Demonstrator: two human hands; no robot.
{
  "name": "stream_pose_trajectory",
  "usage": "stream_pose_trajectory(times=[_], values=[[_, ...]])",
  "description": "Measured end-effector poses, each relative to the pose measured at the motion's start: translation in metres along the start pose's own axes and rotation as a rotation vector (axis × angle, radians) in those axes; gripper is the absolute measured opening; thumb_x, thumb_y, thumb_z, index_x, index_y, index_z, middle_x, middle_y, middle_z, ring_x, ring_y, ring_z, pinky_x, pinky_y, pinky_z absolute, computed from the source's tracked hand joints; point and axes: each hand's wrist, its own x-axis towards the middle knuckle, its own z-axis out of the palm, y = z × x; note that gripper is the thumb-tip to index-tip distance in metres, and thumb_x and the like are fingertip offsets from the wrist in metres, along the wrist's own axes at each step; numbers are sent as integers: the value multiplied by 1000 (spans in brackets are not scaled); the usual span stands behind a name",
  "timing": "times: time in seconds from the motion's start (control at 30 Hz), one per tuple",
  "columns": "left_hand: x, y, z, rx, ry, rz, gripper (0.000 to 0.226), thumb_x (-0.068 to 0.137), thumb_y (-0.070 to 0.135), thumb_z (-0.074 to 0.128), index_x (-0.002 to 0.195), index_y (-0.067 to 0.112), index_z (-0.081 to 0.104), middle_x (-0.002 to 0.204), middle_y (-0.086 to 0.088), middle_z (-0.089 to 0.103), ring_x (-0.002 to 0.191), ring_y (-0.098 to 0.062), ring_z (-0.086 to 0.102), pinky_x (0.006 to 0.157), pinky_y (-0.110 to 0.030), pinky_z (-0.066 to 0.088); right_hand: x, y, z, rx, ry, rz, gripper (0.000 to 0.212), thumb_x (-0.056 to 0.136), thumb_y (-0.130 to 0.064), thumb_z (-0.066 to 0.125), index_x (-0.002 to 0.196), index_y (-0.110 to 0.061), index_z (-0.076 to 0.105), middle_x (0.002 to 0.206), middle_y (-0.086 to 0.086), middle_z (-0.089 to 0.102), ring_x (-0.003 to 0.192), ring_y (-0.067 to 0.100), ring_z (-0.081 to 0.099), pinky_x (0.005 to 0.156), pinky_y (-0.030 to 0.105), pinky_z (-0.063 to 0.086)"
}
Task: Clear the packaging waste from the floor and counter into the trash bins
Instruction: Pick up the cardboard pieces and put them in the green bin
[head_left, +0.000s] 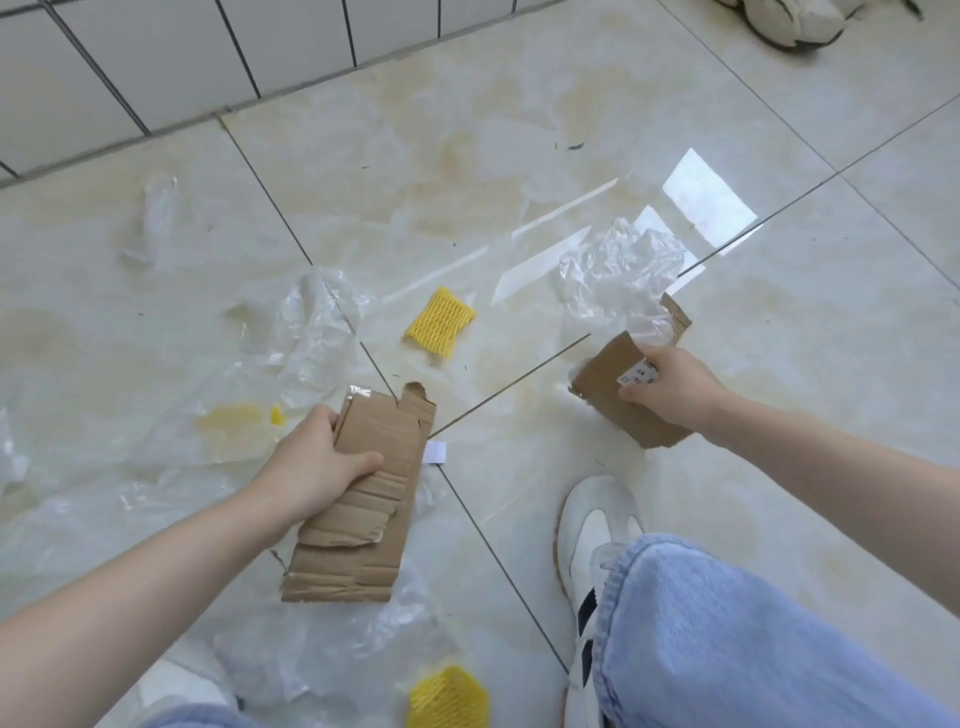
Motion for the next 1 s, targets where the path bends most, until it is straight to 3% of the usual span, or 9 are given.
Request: stream_pose_trajectory(times=[0.13,0.2,0.37,0.5,0.6,0.7,0.83,0.93,1.0], values=[[1,12,-14,-367,-91,0,35,78,21,76,108,15,59,98,-7,72,86,-24,71,81,-39,56,6,8,6,146,37,164,14,82,-15,68,94,-16,61,94,8,62,86,30,61,67,32,50],[4,17,-19,-442,-135,13,32,79,21,75,109,13,65,100,-7,74,90,-23,71,88,-41,54,7,13,7,197,36,241,16,82,-15,68,96,-15,60,96,10,62,87,30,61,69,34,49],[11,29,-1,-338,-168,55,32,77,25,77,106,14,70,98,0,74,94,-17,70,85,-30,53,13,15,11,256,71,352,26,80,-19,71,103,-13,61,105,13,62,89,31,61,62,32,47],[12,40,21,-243,-227,47,34,77,31,77,103,13,69,97,0,73,91,-15,69,86,-31,53,19,8,16,216,106,369,24,80,-21,71,100,-21,58,117,15,57,102,33,58,74,40,53],[10,47,34,-259,-289,54,32,79,31,76,104,13,69,99,0,73,91,-13,69,85,-27,53,21,0,23,192,126,350,31,82,-19,68,112,-21,59,123,16,52,105,34,55,74,38,51],[12,55,42,-299,-295,67,34,80,31,74,108,14,67,101,1,73,91,-13,69,83,-27,53,22,-5,30,171,120,309,29,84,-15,64,113,-16,60,118,16,57,109,33,52,77,39,52],[19,60,44,-265,-263,76,31,84,29,71,110,13,66,102,0,71,91,-15,68,80,-27,53,22,-7,37,196,85,280,28,84,-8,61,112,-12,62,109,11,63,90,27,55,74,32,47],[23,57,45,-184,-291,40,37,80,34,73,111,16,66,107,0,70,97,-17,66,92,-35,51,20,-7,39,228,55,280,36,83,-9,63,119,-14,60,105,10,64,93,28,58,73,31,46],[23,54,48,-102,-291,2,42,75,42,74,108,18,65,104,2,68,90,-16,63,91,-41,52,18,-6,39,244,30,287,44,82,-10,65,125,-15,57,106,10,64,97,30,60,73,31,47]])
